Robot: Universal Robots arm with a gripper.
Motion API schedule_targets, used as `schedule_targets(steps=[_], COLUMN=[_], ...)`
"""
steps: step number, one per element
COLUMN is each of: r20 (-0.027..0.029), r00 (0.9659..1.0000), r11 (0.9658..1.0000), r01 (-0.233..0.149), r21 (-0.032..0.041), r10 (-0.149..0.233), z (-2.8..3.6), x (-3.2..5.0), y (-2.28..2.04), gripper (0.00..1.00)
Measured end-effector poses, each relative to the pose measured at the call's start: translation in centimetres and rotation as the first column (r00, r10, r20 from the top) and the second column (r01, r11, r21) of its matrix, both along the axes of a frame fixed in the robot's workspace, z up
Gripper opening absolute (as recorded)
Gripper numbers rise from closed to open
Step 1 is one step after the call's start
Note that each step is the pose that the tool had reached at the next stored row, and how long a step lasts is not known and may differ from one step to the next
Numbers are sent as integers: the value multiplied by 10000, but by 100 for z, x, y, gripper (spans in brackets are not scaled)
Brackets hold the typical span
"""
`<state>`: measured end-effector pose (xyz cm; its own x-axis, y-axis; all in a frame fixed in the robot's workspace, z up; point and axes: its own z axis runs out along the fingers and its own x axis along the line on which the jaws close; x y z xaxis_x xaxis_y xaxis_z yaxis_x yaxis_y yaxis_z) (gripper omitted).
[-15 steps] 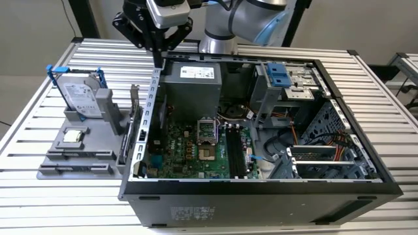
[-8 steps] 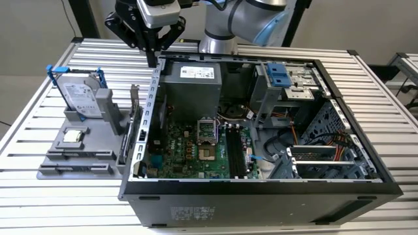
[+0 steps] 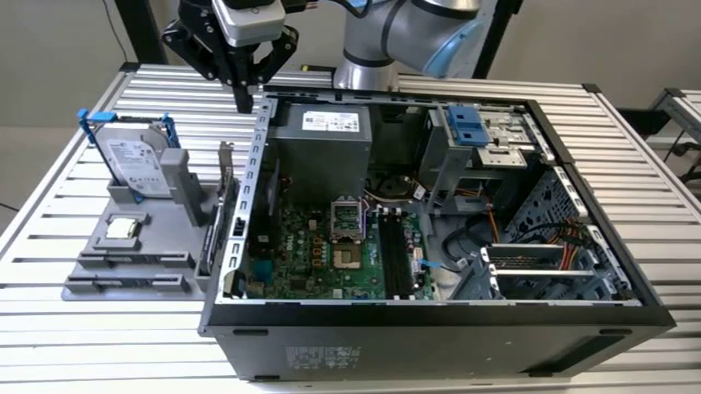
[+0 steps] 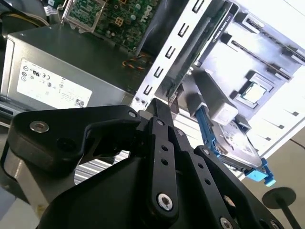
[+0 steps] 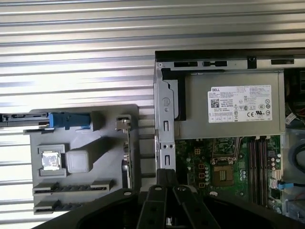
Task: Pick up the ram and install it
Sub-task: 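Reach for the ram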
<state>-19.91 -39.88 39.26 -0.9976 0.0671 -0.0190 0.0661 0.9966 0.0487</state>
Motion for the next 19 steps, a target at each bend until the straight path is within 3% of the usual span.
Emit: schedule_targets(steps=[19], r20=[0], r00=[10000], r11=[10000], r01=[-26], r21=[0], r10=[26], z=[0], x=[-352], y=[0], gripper=[0])
